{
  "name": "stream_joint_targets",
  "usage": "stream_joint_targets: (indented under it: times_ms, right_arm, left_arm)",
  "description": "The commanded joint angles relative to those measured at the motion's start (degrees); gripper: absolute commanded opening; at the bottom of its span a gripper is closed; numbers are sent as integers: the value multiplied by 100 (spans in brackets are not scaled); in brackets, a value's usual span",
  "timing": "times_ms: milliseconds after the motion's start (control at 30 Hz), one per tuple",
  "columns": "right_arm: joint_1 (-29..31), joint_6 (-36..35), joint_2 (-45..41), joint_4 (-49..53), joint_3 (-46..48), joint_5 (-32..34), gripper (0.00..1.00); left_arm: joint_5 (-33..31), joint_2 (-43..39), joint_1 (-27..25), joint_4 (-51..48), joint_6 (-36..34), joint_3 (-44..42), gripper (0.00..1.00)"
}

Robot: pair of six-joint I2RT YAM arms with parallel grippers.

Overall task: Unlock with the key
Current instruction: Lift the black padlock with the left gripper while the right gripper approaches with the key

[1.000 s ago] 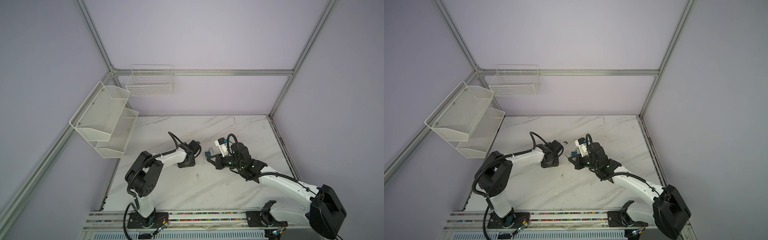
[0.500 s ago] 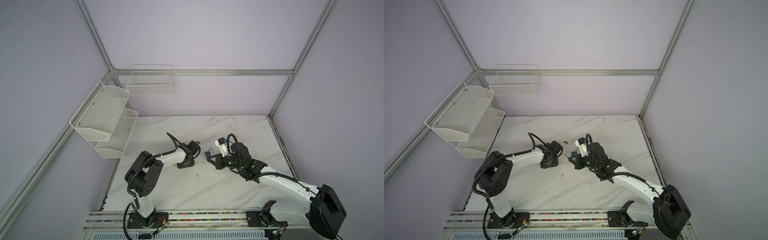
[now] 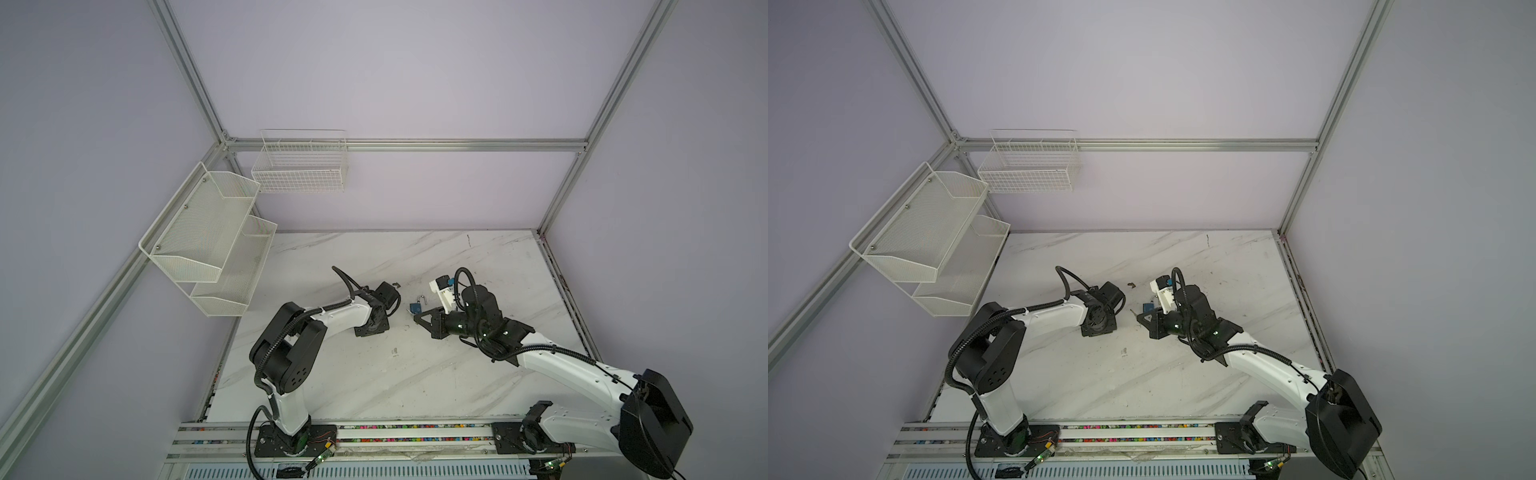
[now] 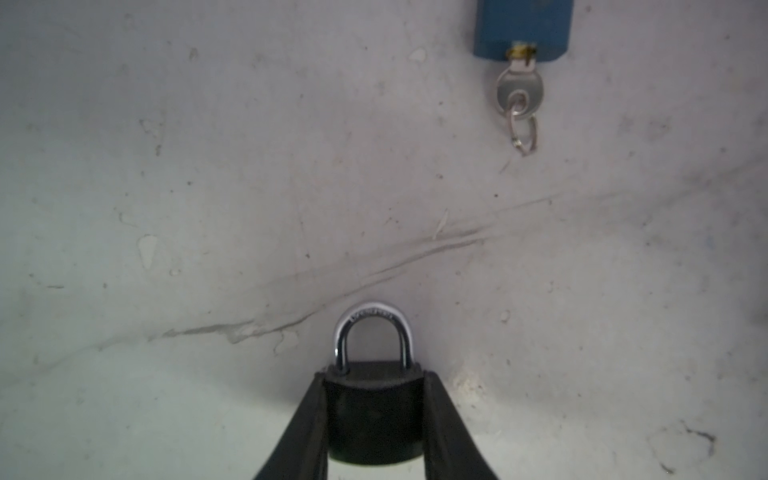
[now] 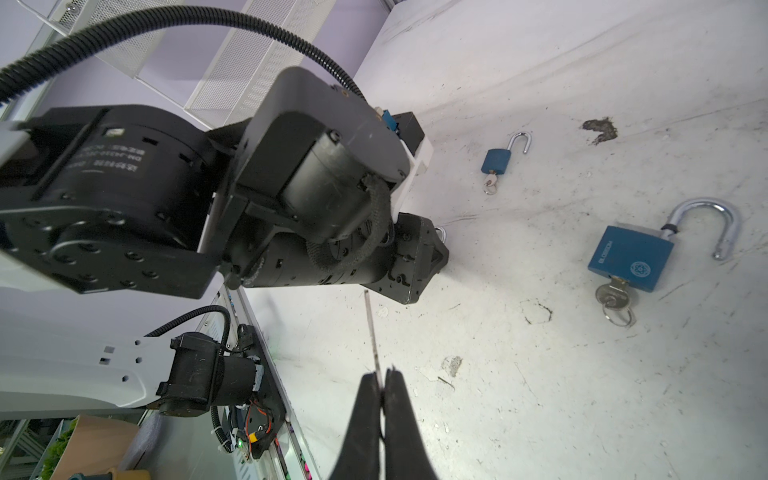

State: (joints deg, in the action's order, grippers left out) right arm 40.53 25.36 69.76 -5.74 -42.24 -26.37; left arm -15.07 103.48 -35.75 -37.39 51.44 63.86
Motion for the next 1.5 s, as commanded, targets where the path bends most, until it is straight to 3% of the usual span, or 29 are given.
stream_joint_targets:
  times_ms: [0,467,667,1000,1200,1467]
  right_arm:
    - [-10,-51,-61,14,23,113,0]
    - [5,-251,-98,1219,-447,1086,0]
    - [489,-117,19,1455,-585,1739,0]
    - [1675,754,702,421,-740,2443,0]
    - [1827,969,539,-457,-529,2842,0]
    - [1835,989,655,-525,-761,2875,0]
  left_arm:
    - [25,-151,33,65,-5,-200,26]
    - [302,-1791,-6,329,763,-337,8]
    - [300,-2703,-208,672,1409,-492,6]
    - [-78,-3416,-686,834,2127,-594,3]
    - [-336,-3631,-855,821,2133,-619,2]
    - [-538,-3655,-933,782,2129,-664,2]
